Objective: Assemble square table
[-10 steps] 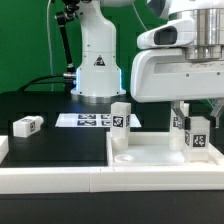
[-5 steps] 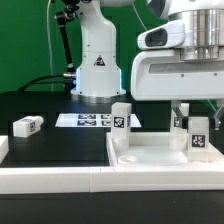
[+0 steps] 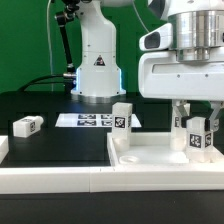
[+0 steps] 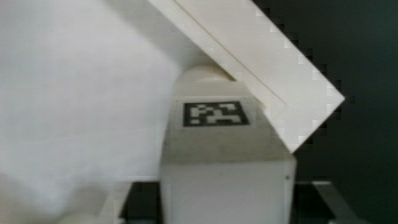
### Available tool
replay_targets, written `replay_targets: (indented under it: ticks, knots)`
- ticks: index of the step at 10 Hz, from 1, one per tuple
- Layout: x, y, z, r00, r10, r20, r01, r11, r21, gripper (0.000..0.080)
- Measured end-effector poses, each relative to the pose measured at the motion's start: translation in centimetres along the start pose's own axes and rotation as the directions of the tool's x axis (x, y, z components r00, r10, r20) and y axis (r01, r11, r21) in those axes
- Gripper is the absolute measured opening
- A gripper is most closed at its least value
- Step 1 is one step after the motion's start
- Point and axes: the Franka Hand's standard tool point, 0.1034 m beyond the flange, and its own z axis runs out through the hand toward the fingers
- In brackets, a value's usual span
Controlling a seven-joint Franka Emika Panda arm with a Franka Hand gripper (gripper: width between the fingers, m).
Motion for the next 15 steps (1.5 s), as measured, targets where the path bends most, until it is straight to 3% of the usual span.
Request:
replay_targets:
  ticks: [2, 5, 10, 11, 12, 13, 15]
  knots:
    - [0.0, 0.2, 0.0, 0.968, 0.251, 0.012, -0.251, 0.968, -0.004, 0.0291]
    - [-0.3, 0.2, 0.0, 0.892, 0.451, 0.016, -0.451, 0.892, -0.013, 0.0291]
    - [-0.3, 0.2, 0.1, 0.862, 0.506, 0.024, -0.506, 0.862, -0.014, 0.0291]
    - [-0.2, 0.2, 0.0, 0.894, 0.448, 0.029, -0.447, 0.894, -0.020, 0.0385]
    - [-0.2, 0.0, -0.1, 0.918, 0.395, 0.030, -0.395, 0.919, -0.016, 0.0533]
    - [-0.5, -0.2, 0.0, 0.949, 0.314, 0.032, -0.314, 0.949, -0.011, 0.0612]
    - [-0.7, -0.8, 0.1, 0.986, 0.165, 0.019, -0.166, 0.986, 0.022, 0.0642]
